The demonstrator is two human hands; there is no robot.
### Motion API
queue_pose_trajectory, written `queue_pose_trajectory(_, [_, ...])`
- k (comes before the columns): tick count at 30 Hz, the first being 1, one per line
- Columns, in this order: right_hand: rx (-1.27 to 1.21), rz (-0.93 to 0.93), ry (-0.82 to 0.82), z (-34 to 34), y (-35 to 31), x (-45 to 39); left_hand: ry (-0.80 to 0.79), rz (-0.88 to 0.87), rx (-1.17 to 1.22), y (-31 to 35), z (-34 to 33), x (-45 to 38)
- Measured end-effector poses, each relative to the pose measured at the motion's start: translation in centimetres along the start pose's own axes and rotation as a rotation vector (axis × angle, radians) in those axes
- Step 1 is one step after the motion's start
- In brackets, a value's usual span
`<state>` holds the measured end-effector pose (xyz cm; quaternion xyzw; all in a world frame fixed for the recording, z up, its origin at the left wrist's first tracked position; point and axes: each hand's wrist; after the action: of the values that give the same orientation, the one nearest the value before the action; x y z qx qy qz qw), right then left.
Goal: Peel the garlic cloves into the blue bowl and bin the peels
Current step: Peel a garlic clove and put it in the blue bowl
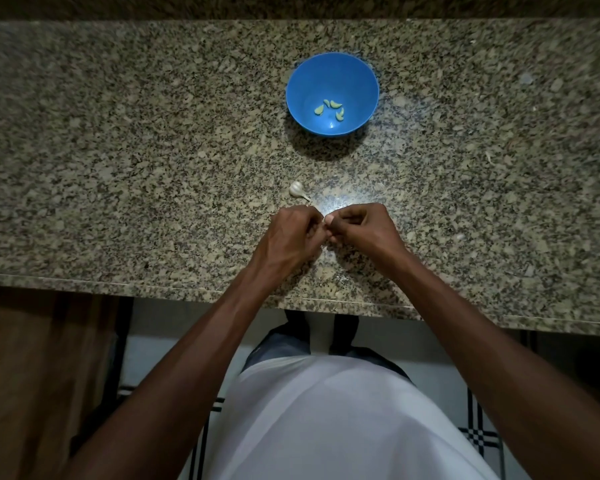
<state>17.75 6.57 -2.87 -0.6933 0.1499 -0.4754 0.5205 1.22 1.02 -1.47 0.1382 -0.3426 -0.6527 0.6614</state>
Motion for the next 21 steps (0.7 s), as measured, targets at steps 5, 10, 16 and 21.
queue_pose_trajectory(5, [0.088,-0.015,0.018,0.1,0.5,-0.7,-0.007,0.002,-0.019,0.0,-0.2,-0.3])
queue_pose_trajectory(10, [0.057,-0.022,0.019,0.0,0.6,-1.0,0.011,0.022,-0.002,0.0,-0.4,-0.4])
queue_pose_trajectory(16, [0.070,-0.020,0.030,-0.2,0.6,-1.1,0.053,0.067,0.021,0.5,-0.5,-0.3])
queue_pose_trajectory(21, [0.095,-0.038,0.041,-0.4,0.4,-1.3,0.085,0.095,-0.049,1.2,-0.4,-0.4])
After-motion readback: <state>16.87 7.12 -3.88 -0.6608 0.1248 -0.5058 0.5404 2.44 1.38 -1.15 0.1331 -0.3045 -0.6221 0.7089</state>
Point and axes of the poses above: each hand's wrist, its own x-axis away from the middle knuckle, its own z-axis out of the back of the hand, y = z × x, and after that the axes turned 11 degrees about -y, right-handed
